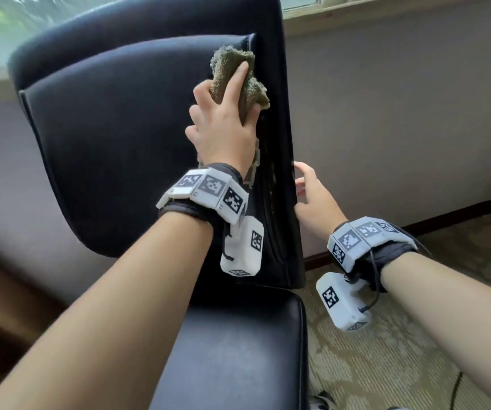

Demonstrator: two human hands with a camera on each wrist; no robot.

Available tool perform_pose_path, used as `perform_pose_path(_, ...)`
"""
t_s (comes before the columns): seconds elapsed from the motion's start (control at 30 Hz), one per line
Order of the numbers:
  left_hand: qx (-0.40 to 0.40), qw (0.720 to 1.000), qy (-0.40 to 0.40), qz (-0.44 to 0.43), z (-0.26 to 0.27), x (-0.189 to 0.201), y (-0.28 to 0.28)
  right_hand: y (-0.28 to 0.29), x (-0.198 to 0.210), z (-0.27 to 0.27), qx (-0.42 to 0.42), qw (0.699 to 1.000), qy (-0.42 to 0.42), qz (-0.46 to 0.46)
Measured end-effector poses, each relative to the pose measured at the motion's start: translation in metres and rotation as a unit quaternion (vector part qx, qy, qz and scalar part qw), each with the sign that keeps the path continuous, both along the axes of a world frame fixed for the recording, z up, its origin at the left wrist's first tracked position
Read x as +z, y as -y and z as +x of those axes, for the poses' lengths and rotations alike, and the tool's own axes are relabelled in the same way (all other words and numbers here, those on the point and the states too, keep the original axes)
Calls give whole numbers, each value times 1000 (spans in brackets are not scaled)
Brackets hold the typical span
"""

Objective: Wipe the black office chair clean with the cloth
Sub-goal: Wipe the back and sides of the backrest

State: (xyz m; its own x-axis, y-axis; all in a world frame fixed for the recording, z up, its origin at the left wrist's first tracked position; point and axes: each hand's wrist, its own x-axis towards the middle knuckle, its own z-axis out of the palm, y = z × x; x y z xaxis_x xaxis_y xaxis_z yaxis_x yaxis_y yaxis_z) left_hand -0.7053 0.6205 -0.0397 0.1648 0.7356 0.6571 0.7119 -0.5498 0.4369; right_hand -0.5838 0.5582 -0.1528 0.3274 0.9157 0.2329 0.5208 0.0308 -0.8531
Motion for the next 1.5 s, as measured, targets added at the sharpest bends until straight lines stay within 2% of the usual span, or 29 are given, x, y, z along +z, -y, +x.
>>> perform_pose_path(0.1, 6, 1000, -12, -8, 4, 16, -10, -1, 3, 4, 0, 1000, 8, -11)
perform_pose_path(0.33, 0, 997, -69, -26, -5, 7, -4, 6, 12, 8, 5, 998, 54, -32)
perform_pose_path(0.5, -28, 992, -101, -69, -16, 16, 3, 12, 48, 0, -5, 997, 77, 0)
perform_pose_path(0.57, -62, 990, -78, -97, -24, 24, 8, 16, 70, -7, -9, 998, 61, 28)
perform_pose_path(0.67, -129, 982, -68, -120, -44, 26, 26, 28, 101, -25, -2, 997, -7, 79)
perform_pose_path(0.77, -188, 965, -110, -144, -71, 16, 56, 46, 121, -48, 48, 992, -72, 92)
perform_pose_path(0.87, -224, 952, -119, -173, -100, 0, 87, 71, 127, -69, 148, 988, -42, 11)
perform_pose_path(0.97, -245, 942, -115, -198, -128, -11, 113, 94, 124, -89, 194, 980, -15, -36)
perform_pose_path(1.1, -237, 937, -125, -226, -163, -16, 139, 114, 110, -115, 205, 978, -12, -32)
perform_pose_path(1.27, -195, 915, -139, -325, -199, -10, 148, 126, 112, -144, 136, 988, 62, 33)
perform_pose_path(1.37, -166, 909, -176, -339, -219, -1, 144, 127, 130, -148, 97, 989, 72, 81)
perform_pose_path(1.5, -155, 934, -120, -297, -228, 21, 143, 133, 165, -149, 131, 981, 62, 131)
